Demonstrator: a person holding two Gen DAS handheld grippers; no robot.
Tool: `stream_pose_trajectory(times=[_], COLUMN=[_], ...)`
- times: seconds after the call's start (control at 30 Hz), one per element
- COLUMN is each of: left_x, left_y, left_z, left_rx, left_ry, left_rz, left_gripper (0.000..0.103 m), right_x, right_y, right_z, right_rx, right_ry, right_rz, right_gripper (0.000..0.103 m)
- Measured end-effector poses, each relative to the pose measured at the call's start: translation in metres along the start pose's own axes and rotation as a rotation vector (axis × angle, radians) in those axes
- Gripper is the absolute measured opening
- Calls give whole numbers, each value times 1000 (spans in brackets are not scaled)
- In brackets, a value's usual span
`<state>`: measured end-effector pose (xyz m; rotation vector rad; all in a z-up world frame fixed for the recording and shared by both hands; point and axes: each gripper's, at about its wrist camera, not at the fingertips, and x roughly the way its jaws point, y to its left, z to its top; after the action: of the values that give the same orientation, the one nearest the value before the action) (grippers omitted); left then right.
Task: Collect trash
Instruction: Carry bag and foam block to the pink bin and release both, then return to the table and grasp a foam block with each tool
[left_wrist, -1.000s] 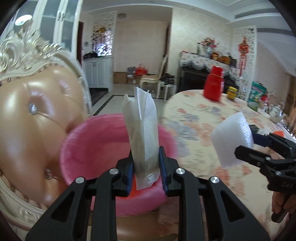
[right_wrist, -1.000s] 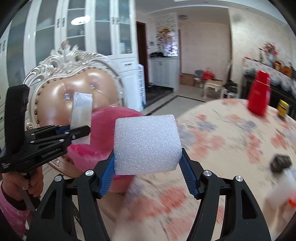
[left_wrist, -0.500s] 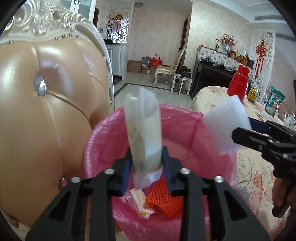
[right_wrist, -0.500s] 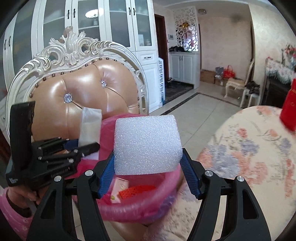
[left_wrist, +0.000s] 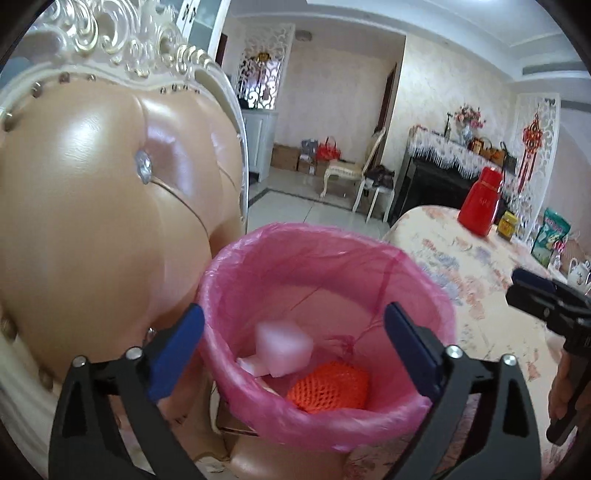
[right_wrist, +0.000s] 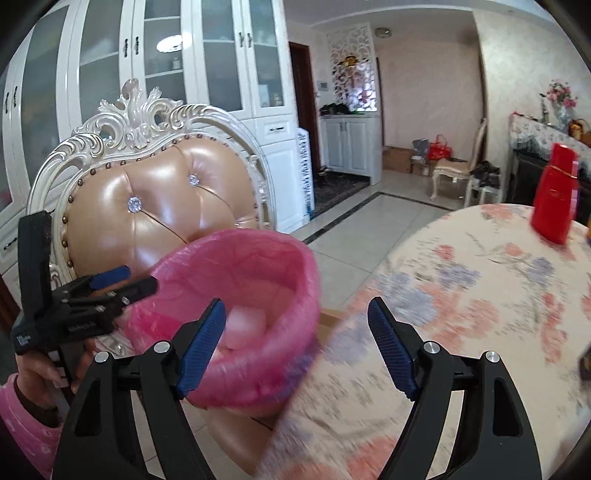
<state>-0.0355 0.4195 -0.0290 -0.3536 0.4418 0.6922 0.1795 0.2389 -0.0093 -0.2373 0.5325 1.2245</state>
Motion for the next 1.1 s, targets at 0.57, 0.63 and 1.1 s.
stream_pose_trajectory(times=[0.57,0.63,1.1], left_x=[-18,-16,-4], left_y=[-195,-224,-399], left_z=[-30,-36,-72], left_rx=[223,240,343], left_ry=[26,43,119], left_rz=[-248,-294,-502], left_gripper=[98,98,98], right_x=[-138,-161,-294], right_y=[-97,-120,-248], right_z=[-80,-94,-178], right_rx=[144,197,479], right_ry=[-47,-54,-76], right_rz=[-326,-377,-709], right_gripper=[84,84,84])
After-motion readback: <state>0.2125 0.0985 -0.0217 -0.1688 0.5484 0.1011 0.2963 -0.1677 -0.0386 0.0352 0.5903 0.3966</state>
